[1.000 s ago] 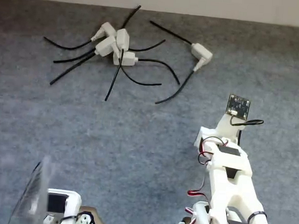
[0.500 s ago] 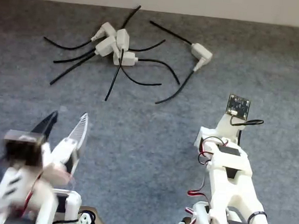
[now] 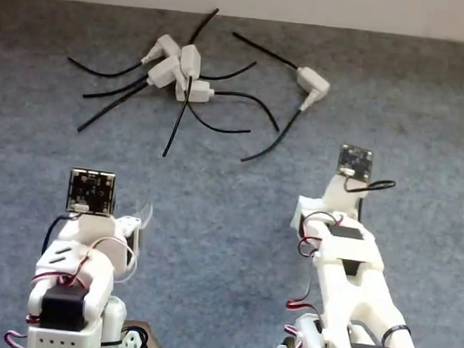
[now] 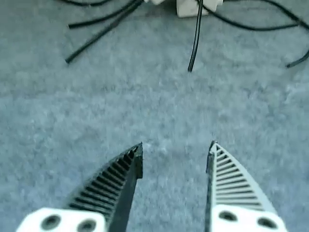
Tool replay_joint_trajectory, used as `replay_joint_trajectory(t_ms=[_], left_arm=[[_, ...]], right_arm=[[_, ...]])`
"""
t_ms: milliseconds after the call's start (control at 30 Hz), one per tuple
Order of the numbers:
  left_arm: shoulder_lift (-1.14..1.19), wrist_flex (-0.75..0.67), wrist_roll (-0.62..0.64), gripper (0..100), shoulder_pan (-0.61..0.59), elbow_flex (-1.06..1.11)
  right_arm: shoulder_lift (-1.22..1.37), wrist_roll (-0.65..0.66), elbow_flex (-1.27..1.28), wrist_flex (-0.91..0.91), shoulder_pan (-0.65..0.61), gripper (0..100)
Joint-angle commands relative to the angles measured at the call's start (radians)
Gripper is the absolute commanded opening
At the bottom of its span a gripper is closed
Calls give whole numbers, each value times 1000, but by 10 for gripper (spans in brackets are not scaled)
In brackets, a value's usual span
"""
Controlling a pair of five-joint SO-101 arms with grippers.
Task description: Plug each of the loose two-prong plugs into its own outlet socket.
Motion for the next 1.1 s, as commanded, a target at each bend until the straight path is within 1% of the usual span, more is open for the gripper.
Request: replay_joint_trajectory(t_ms=[0,100,200,267,333,367,467,567,633,733,867,1067], left_arm=[[-5,92,9,210,-10,27],[-5,98,9,210,-45,28],[-5,103,9,210,-56,59],[-5,97,9,210,-56,101],[-5,97,9,210,-51,137],[-5,97,9,210,-51,143],[-5,97,9,210,-51,145],[-5,103,9,210,-51,157],[-5,100,9,210,-54,168],[-5,101,9,210,-51,191],[-5,97,9,210,-56,222],[-5,95,6,210,-58,246]], right_arm=[[-61,-5,-5,-22,-48,9],[-176,-5,4,-2,-76,9],[-389,-5,-4,140,-97,9],[-573,-3,-12,249,-110,9],[-774,-2,-24,315,-124,9],[-872,12,-25,337,-127,9],[-1130,109,1,417,-160,9],[-1316,153,38,526,-188,9],[-1359,155,68,595,-186,9],[-1308,158,128,642,-183,9],[-1293,153,252,645,-183,9],[-1351,170,452,650,-183,9]])
